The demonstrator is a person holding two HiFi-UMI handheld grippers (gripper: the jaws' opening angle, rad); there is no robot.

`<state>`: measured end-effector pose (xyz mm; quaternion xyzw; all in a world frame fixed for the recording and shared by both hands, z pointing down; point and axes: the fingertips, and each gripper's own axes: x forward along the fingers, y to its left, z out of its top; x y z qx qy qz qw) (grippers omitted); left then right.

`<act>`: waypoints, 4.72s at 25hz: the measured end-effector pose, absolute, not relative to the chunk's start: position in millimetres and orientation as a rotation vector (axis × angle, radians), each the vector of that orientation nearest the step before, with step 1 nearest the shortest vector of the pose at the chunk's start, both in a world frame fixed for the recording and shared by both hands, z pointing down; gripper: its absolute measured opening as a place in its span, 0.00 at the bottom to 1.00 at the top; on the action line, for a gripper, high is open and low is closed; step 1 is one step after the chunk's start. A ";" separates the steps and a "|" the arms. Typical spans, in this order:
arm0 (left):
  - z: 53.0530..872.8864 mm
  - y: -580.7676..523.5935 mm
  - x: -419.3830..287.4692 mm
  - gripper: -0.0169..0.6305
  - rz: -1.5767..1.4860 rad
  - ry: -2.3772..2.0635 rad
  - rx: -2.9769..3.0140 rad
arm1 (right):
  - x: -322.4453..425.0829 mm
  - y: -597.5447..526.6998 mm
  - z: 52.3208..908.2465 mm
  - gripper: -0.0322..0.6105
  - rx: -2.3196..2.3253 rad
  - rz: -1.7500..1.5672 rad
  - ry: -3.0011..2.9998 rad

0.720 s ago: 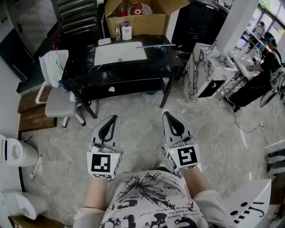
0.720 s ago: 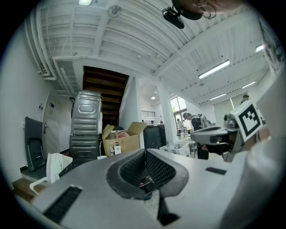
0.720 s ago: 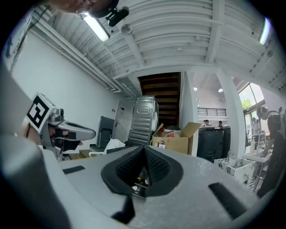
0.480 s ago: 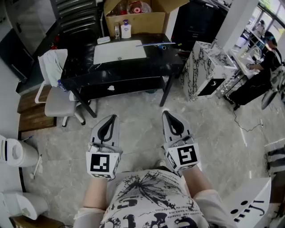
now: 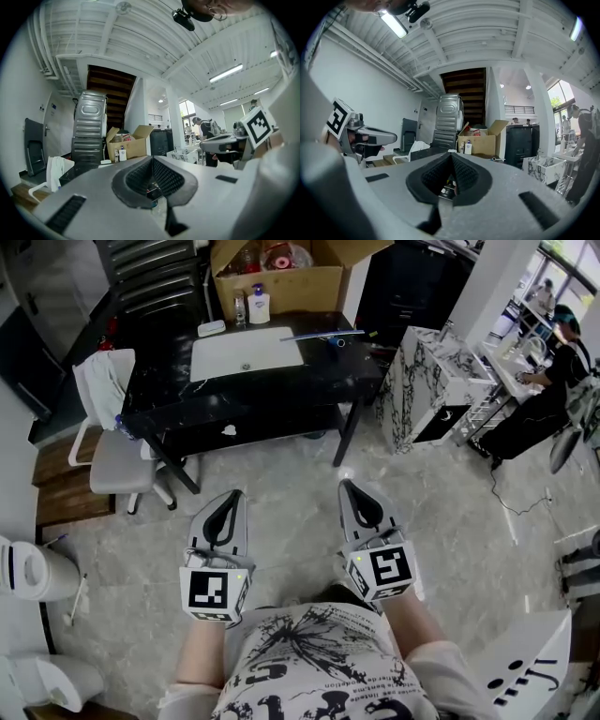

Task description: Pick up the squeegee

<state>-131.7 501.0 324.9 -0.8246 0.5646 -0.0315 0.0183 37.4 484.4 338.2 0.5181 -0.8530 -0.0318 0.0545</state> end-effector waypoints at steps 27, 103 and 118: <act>346.6 141.0 -16.3 0.05 -0.132 2.006 -2.443 | 171.2 76.0 388.7 0.04 1.311 0.172 -2.600; 406.7 -208.0 -115.1 0.05 -0.240 1.924 -2.702 | 133.6 -243.2 583.0 0.23 0.963 0.781 -1.772; 360.4 -184.7 -117.6 0.05 -0.160 1.934 -2.546 | 106.6 -255.0 440.0 0.23 1.400 0.373 -2.302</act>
